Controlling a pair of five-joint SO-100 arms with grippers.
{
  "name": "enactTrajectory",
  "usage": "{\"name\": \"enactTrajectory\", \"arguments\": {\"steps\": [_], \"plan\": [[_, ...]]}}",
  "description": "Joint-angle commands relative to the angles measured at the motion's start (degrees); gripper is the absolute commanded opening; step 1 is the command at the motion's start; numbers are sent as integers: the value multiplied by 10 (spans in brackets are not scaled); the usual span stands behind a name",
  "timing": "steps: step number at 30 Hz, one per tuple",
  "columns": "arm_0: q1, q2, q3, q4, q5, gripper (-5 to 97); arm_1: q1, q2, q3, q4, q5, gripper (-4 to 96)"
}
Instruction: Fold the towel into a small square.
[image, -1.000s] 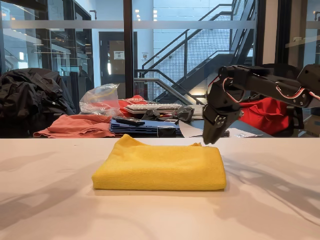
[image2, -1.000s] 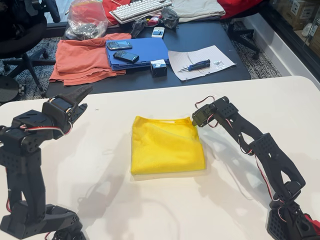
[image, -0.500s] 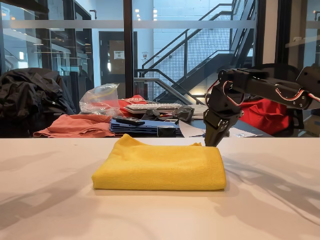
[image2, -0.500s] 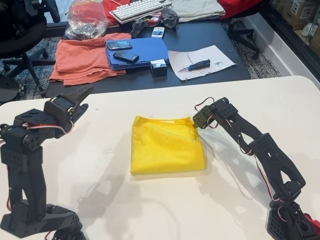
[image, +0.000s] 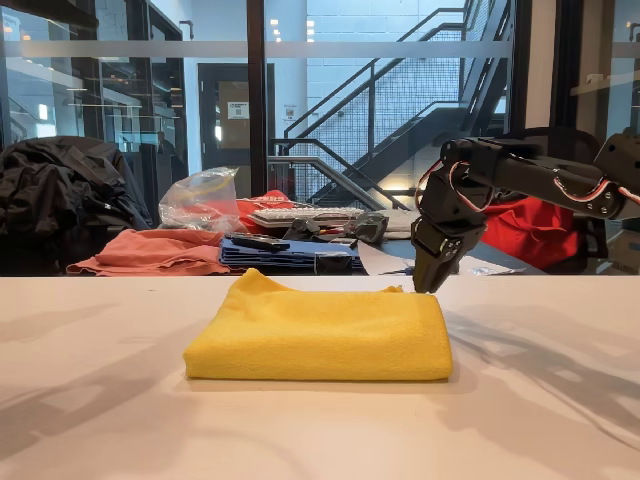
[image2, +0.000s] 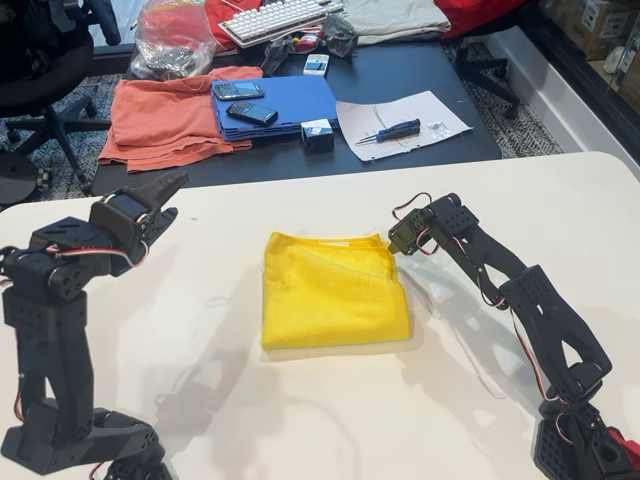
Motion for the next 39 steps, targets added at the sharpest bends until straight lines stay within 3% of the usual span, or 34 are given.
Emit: {"name": "enactTrajectory", "arguments": {"steps": [1, 7, 39], "plan": [[2, 8, -14, -4, 0, 57, 1, -4, -4, -3, 7, 236], [-15, 7, -13, -4, -1, 57, 1, -42, -11, -4, 46, 236], [-36, 7, -13, -4, 0, 58, 1, -47, -4, -10, 46, 235]]}}
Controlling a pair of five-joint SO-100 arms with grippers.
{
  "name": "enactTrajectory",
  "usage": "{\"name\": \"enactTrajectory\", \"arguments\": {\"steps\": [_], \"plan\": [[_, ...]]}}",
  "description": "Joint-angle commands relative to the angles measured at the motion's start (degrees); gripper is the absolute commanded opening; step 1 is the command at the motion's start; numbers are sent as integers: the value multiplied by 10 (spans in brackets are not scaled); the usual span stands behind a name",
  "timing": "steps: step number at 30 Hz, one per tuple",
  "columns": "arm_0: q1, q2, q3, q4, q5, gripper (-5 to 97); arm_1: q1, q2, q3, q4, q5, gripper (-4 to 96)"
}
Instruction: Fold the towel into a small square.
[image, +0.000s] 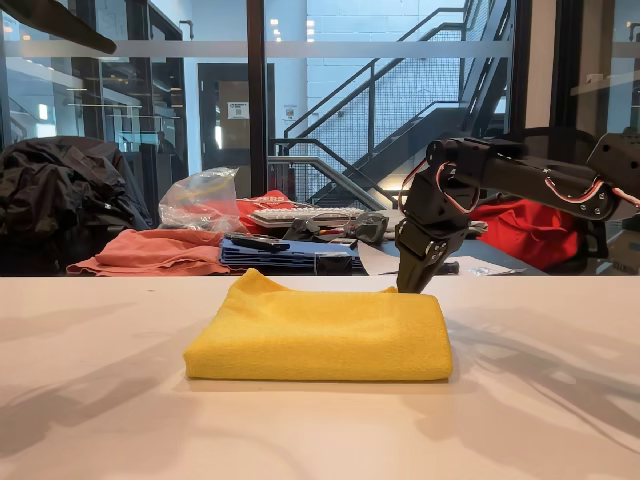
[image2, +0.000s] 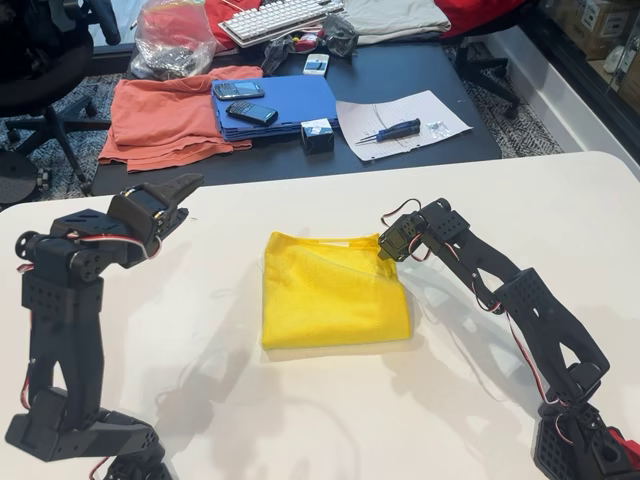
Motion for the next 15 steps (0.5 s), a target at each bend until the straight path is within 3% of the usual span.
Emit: {"name": "enactTrajectory", "arguments": {"steps": [1, 10, 15], "plan": [[3, 7, -13, -3, 0, 58, -1, 2, -4, -4, 1, 235], [-33, 7, -12, -2, 0, -12, -1, -12, -11, -4, 1, 235], [-25, 7, -13, -2, 0, 2, -1, -12, -11, 4, 1, 232]]}}
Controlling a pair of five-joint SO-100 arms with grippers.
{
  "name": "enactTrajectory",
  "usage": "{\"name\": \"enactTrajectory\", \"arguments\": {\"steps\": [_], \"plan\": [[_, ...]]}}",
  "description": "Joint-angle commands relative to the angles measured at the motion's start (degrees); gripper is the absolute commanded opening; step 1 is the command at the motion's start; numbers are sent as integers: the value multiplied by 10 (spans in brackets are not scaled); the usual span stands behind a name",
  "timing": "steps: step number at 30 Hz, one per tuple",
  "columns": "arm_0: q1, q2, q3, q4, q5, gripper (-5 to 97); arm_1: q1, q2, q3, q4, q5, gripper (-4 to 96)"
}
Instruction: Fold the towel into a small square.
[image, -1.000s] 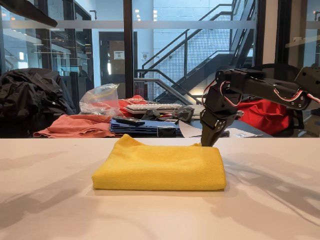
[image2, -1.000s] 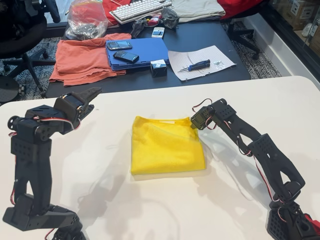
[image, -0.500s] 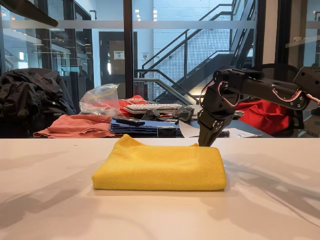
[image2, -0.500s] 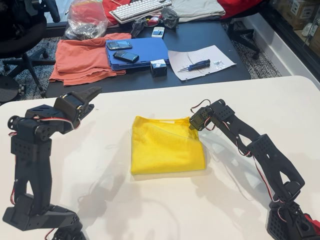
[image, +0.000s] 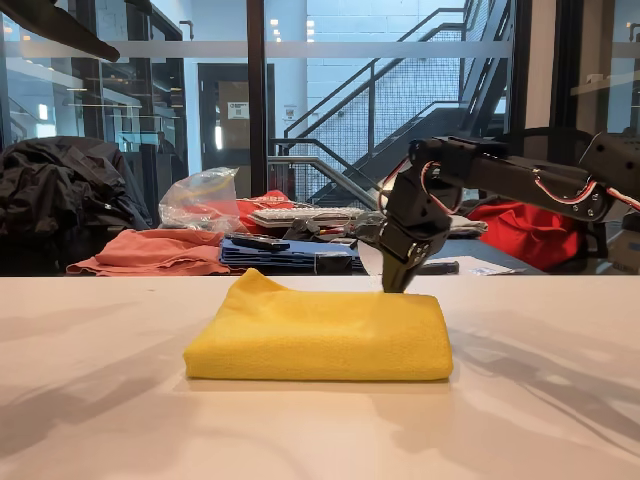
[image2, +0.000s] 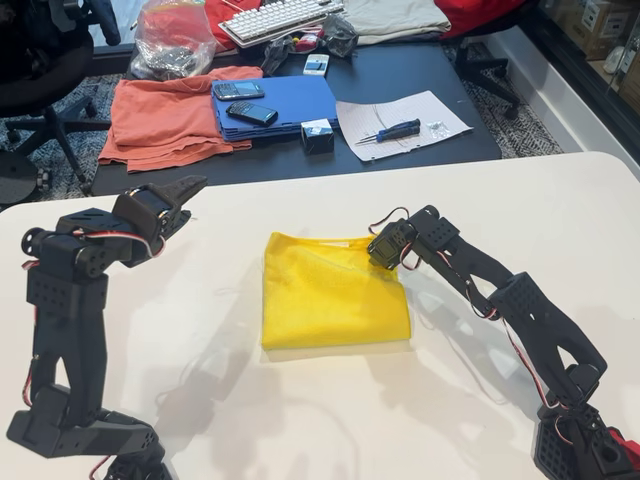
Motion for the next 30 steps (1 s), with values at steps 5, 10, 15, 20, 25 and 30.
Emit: {"name": "enactTrajectory", "arguments": {"steps": [5, 10, 15, 20, 25, 30], "plan": [[2, 7, -14, -2, 2, -1, 0, 4, -11, 0, 1, 232], [9, 7, -14, -3, 1, -1, 0, 4, -11, 0, 2, 230], [18, 7, -15, -19, 0, -1, 0, 4, -9, 0, 3, 230], [39, 8, -13, -116, -1, -1, 0, 5, -5, 0, 4, 230], [46, 7, -5, -169, -1, -1, 0, 5, -4, 1, 5, 229], [45, 6, -5, -142, 1, 4, 0, 4, -4, 1, 6, 234]]}}
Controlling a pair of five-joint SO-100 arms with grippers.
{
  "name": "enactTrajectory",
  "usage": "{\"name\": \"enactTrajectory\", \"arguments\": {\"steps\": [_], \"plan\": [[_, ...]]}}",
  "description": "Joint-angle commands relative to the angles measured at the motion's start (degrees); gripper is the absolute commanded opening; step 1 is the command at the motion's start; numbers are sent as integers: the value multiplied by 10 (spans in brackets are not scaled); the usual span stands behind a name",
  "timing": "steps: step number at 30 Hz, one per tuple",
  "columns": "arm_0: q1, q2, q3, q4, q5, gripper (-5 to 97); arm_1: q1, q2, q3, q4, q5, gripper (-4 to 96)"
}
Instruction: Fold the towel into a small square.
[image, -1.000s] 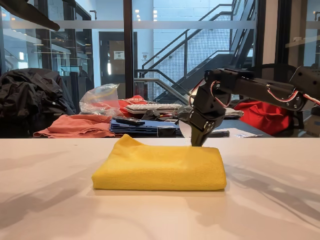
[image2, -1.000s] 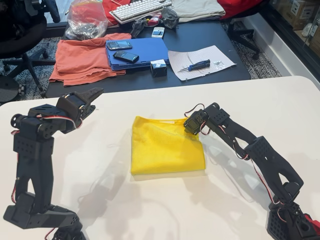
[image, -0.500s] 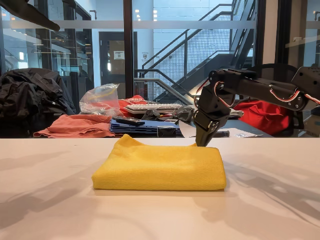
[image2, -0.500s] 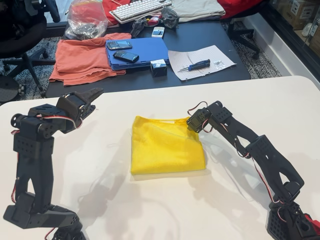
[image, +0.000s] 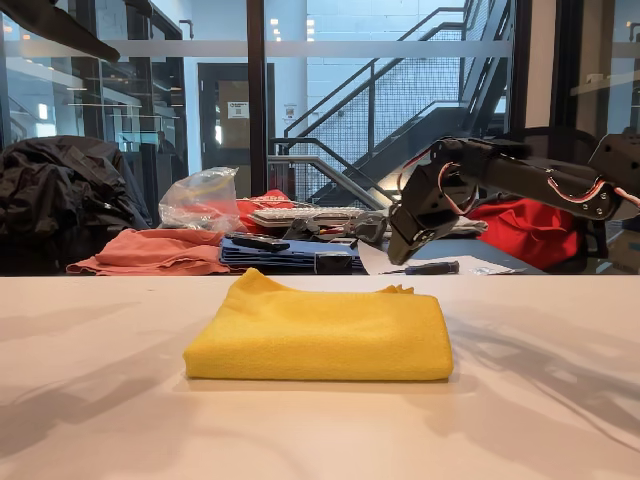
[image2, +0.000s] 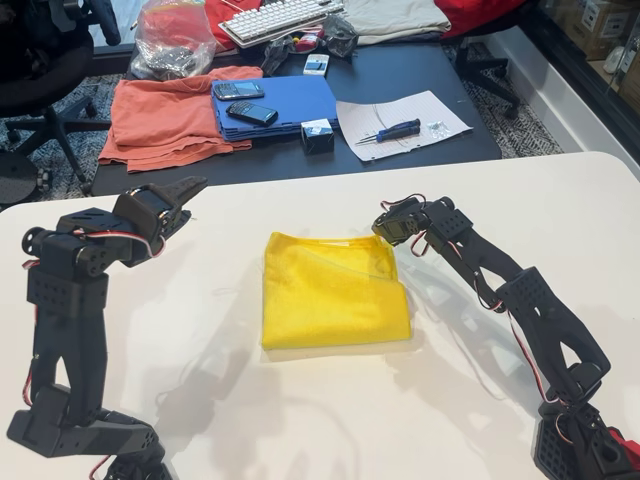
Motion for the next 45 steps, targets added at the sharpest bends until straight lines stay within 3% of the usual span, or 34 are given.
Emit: {"name": "enactTrajectory", "arguments": {"steps": [1, 10, 19, 45], "plan": [[-3, 8, -5, 10, -1, 5, -1, 4, -4, 1, 1, 235], [11, 11, -13, 47, 6, 12, -1, 4, -4, 2, 2, 236], [6, 12, -14, 76, 6, 113, -2, 4, -4, 2, 3, 236], [-4, 9, -11, 136, 7, 113, -2, 3, -4, 2, 4, 236]]}}
